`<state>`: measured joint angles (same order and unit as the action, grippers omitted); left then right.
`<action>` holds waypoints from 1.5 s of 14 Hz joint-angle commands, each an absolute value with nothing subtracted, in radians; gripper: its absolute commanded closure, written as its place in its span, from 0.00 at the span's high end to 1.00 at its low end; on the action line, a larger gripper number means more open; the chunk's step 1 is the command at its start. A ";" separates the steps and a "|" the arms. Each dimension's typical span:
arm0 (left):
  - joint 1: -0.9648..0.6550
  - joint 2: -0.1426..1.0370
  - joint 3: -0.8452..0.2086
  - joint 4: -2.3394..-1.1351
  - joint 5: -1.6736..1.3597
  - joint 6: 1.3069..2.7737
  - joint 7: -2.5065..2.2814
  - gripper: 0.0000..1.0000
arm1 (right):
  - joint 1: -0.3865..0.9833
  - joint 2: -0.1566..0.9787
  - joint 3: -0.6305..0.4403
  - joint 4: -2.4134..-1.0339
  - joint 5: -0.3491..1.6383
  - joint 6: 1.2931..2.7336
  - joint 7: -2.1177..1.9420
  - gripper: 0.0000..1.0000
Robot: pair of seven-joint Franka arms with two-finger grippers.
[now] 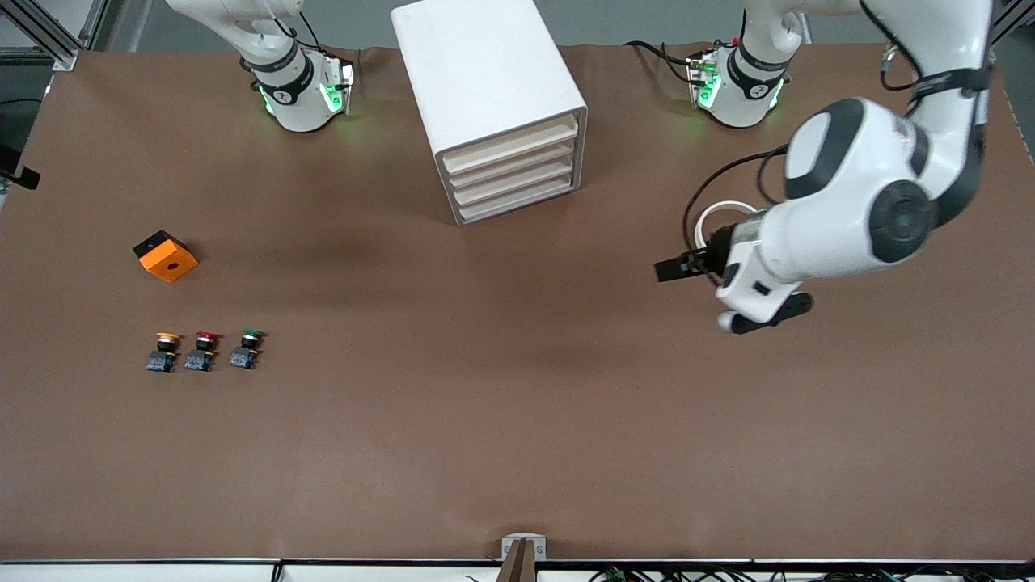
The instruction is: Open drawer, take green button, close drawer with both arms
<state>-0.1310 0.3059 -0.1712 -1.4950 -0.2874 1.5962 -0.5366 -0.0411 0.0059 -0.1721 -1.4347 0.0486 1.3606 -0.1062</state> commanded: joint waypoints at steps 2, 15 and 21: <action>-0.078 0.152 -0.134 -1.574 -0.240 1.462 -0.361 1.00 | -0.070 -0.110 -0.097 -1.577 0.031 1.425 -0.069 1.00; -0.015 -0.107 0.011 -1.783 -0.029 1.678 -0.008 1.00 | -0.057 -0.118 -0.080 -1.565 -0.015 1.416 -0.061 1.00; -0.018 -0.071 0.009 -1.701 -0.025 1.701 -0.008 1.00 | -0.057 -0.115 -0.080 -1.557 -0.028 1.428 -0.123 1.00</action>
<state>-0.0152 -0.0920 0.0136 -1.7489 -0.0502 1.7046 -0.0195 -0.0590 -0.0946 -0.0850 -1.5439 -0.0097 1.4208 -0.1082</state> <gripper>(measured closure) 0.000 0.000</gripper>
